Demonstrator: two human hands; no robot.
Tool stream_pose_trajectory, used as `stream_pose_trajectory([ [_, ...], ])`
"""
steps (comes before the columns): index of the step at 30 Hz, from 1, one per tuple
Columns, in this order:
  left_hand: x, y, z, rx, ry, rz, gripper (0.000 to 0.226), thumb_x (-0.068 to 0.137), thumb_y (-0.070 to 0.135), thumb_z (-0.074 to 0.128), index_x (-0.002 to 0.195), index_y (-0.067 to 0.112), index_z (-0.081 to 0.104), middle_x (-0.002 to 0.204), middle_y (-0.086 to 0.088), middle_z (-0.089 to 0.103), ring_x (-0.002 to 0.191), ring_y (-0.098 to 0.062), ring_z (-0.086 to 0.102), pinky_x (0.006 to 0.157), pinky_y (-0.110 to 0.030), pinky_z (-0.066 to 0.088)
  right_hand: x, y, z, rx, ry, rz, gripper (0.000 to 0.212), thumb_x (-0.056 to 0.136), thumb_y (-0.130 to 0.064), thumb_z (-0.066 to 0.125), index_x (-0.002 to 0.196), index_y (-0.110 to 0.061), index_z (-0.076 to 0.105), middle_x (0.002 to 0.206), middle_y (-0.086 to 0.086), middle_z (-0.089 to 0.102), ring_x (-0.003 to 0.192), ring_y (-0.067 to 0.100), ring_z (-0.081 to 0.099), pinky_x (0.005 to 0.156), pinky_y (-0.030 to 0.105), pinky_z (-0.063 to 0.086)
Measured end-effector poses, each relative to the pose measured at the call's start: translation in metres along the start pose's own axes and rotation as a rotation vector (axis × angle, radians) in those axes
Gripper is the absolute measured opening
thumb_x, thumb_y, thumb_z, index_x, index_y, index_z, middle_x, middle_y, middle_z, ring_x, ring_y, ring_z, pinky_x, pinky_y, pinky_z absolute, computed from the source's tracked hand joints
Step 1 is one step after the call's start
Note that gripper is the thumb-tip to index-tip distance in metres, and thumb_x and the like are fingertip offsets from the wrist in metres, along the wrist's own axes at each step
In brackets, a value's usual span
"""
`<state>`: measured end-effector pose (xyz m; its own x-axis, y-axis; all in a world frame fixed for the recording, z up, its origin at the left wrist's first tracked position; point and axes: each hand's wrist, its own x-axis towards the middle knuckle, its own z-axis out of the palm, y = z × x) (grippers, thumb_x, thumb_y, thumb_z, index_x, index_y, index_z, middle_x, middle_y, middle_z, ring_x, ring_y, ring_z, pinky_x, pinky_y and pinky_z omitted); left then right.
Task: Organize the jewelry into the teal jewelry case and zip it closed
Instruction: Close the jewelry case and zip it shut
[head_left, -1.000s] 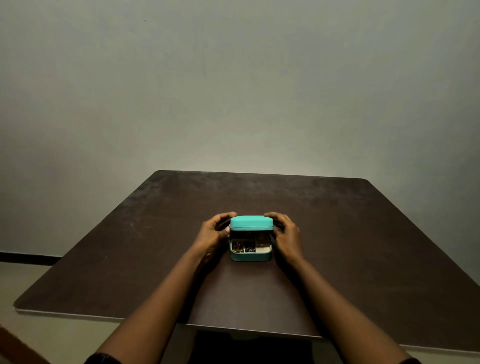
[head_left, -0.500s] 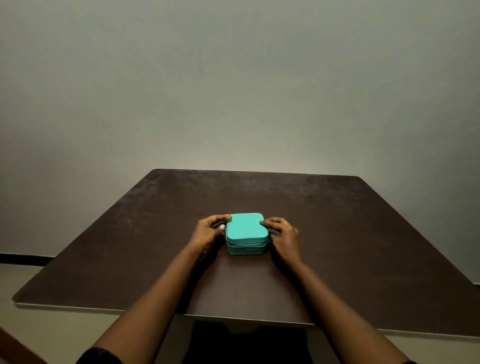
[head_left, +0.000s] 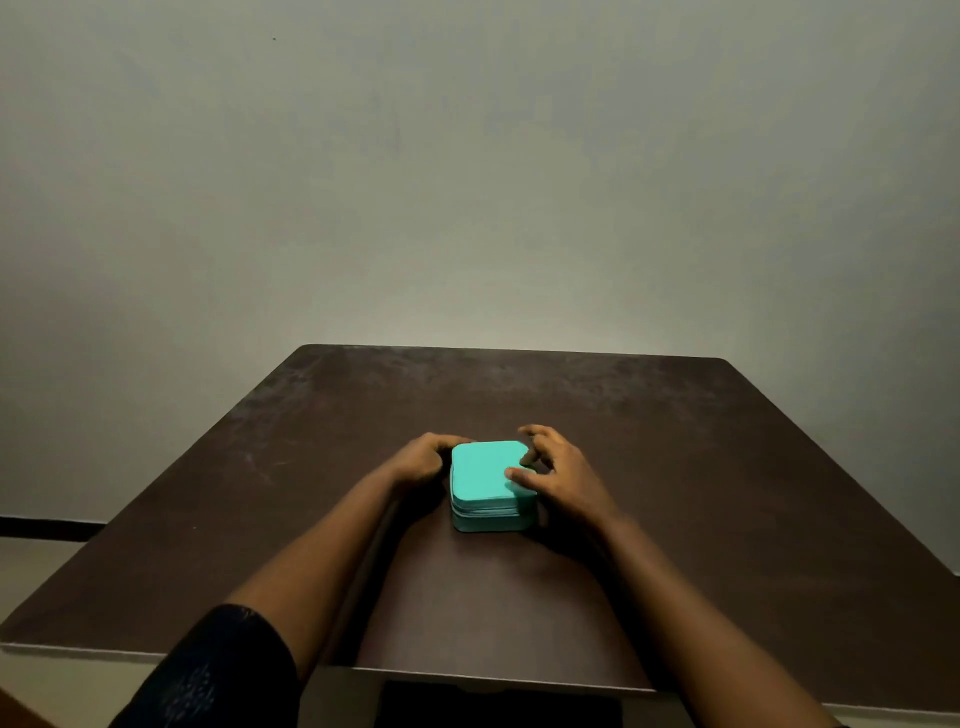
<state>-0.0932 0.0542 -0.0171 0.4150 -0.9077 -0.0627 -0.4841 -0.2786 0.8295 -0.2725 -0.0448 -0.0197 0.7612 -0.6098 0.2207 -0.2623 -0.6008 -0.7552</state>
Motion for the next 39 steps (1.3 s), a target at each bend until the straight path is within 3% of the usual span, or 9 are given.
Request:
stream_pose_trajectory([
  [2,0.006,-0.001,-0.005,0.048,-0.077,-0.001,0.057,0.082,-0.027,0.028,0.128,-0.004,0.053,0.122,-0.014,0.058,0.107,-0.016,0.053,0.077,-0.018,0.05,0.005,-0.002,-0.002,-0.052,-0.139,0.022,0.075,0.072,-0.039,0.076,0.135,-0.015,0.042,0.111,0.0,0.05,0.104,0.013,0.049,0.086,0.021,0.039],
  [5,0.017,-0.005,-0.014,0.189,-0.147,0.021,0.045,0.088,-0.017,0.041,0.126,0.0,0.057,0.125,-0.016,0.06,0.107,-0.015,0.054,0.094,-0.031,0.046,0.014,0.0,-0.005,-0.089,-0.229,0.056,0.101,0.062,-0.049,0.078,0.143,-0.021,0.026,0.11,-0.002,0.045,0.109,0.013,0.044,0.086,0.022,0.036],
  [9,0.027,-0.009,-0.015,0.291,-0.167,0.058,0.038,0.09,-0.011,0.045,0.123,0.002,0.061,0.125,-0.012,0.061,0.107,-0.014,0.055,0.094,-0.03,0.044,0.02,0.004,-0.006,-0.098,-0.321,0.105,0.082,0.06,-0.043,0.082,0.122,-0.024,0.033,0.125,-0.003,0.043,0.113,0.014,0.045,0.086,0.025,0.044],
  [14,0.035,-0.017,-0.016,0.395,-0.131,0.08,0.024,0.091,-0.001,0.05,0.111,0.001,0.064,0.111,-0.007,0.063,0.099,-0.014,0.054,0.087,-0.025,0.042,0.022,0.003,-0.005,-0.16,-0.359,0.032,0.1,0.06,-0.043,0.082,0.141,-0.026,0.025,0.135,-0.007,0.032,0.118,0.01,0.037,0.094,0.024,0.037],
  [19,0.035,-0.022,-0.019,0.354,-0.019,0.098,0.014,0.091,0.007,0.053,0.091,0.019,0.059,0.099,0.0,0.063,0.093,-0.015,0.057,0.082,-0.029,0.045,0.025,0.0,-0.004,-0.204,-0.392,0.018,0.097,0.06,-0.046,0.076,0.141,-0.026,0.028,0.133,-0.005,0.029,0.116,0.014,0.04,0.09,0.024,0.04],
  [23,0.032,-0.021,-0.018,0.4,0.036,0.118,0.01,0.092,0.011,0.055,0.095,0.014,0.064,0.1,-0.001,0.066,0.092,-0.012,0.057,0.078,-0.024,0.043,0.025,0.002,-0.002,-0.208,-0.382,0.019,0.092,0.065,-0.04,0.078,0.141,-0.025,0.028,0.133,-0.004,0.029,0.115,0.013,0.038,0.089,0.023,0.038],
  [33,0.013,-0.023,-0.01,0.453,0.231,0.093,0.012,0.079,0.009,0.057,0.085,0.018,0.062,0.089,0.002,0.068,0.083,-0.02,0.061,0.064,-0.031,0.043,0.024,0.004,-0.001,-0.199,-0.374,0.025,0.091,0.068,-0.037,0.079,0.142,-0.025,0.028,0.136,-0.003,0.028,0.118,0.013,0.035,0.091,0.023,0.034],
  [37,0.003,-0.015,-0.008,0.622,0.249,0.196,0.034,0.077,0.015,0.06,0.108,0.022,0.069,0.099,-0.002,0.069,0.095,-0.023,0.061,0.076,-0.031,0.047,0.023,0.004,-0.001,-0.186,-0.35,0.033,0.091,0.066,-0.037,0.08,0.141,-0.026,0.029,0.136,-0.004,0.029,0.118,0.012,0.036,0.091,0.022,0.034],
  [39,-0.002,-0.011,-0.006,0.694,0.278,0.209,0.034,0.079,0.016,0.057,0.111,0.02,0.069,0.1,-0.005,0.069,0.097,-0.025,0.059,0.078,-0.032,0.048,0.022,0.004,0.0,-0.183,-0.344,0.037,0.09,0.066,-0.036,0.081,0.14,-0.026,0.03,0.136,-0.004,0.029,0.115,0.01,0.035,0.09,0.023,0.035],
])
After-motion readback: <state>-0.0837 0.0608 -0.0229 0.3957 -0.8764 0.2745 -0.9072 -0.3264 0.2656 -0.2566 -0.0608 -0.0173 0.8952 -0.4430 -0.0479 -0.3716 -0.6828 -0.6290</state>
